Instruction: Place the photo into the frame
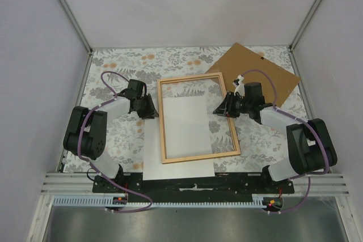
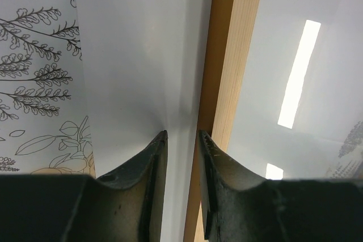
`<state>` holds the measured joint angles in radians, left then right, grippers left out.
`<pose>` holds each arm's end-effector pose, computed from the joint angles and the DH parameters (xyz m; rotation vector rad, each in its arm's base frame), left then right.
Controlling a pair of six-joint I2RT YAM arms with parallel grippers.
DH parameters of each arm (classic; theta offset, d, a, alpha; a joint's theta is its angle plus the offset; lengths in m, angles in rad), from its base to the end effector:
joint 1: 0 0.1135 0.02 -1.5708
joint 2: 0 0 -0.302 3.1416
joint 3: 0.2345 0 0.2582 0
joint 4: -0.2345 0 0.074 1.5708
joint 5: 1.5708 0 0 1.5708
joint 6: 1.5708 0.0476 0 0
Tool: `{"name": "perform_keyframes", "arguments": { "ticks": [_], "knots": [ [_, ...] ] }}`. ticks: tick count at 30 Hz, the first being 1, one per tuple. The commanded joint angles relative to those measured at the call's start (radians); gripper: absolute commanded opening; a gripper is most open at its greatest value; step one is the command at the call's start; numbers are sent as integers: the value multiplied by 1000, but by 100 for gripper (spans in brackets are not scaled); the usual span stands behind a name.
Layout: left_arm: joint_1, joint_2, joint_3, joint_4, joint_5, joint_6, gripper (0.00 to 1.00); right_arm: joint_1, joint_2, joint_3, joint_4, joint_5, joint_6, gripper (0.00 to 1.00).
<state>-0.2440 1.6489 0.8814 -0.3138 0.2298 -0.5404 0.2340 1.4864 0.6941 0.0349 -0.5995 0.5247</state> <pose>0.3104 -0.0884 0.1772 -0.3245 2.7053 -0.5505 0.2816 0.0947 0.1999 0.0314 2.4092 1.0666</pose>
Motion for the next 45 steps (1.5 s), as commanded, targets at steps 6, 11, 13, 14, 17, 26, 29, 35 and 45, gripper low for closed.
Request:
{"name": "perform_keyframes", "arguments": {
  "ticks": [6,11,13,14,17,26,29,35,45],
  "knots": [
    [-6,2,18,5,32,25,34,4,-49,54,-33,59,-51,41],
    [-6,0,19,5,32,28,34,-12,-67,47,-72,78,-57,43],
    [-6,0,19,7,29,26,34,-18,-72,45,-81,84,-60,43],
    [-6,-1,19,5,31,26,34,-22,-74,45,-84,84,-61,43],
    [-6,0,22,4,29,30,34,-36,-83,44,-95,89,-72,43],
    [-6,2,22,2,31,31,34,-102,-117,38,-142,110,-94,44],
    [-6,2,22,2,31,31,33,-125,-124,36,-156,115,-98,44],
    [-6,2,24,2,31,30,34,-159,-124,41,-170,121,-98,45],
    [-6,0,24,1,31,31,33,-162,-133,62,-202,173,-77,45]
  ]
}}
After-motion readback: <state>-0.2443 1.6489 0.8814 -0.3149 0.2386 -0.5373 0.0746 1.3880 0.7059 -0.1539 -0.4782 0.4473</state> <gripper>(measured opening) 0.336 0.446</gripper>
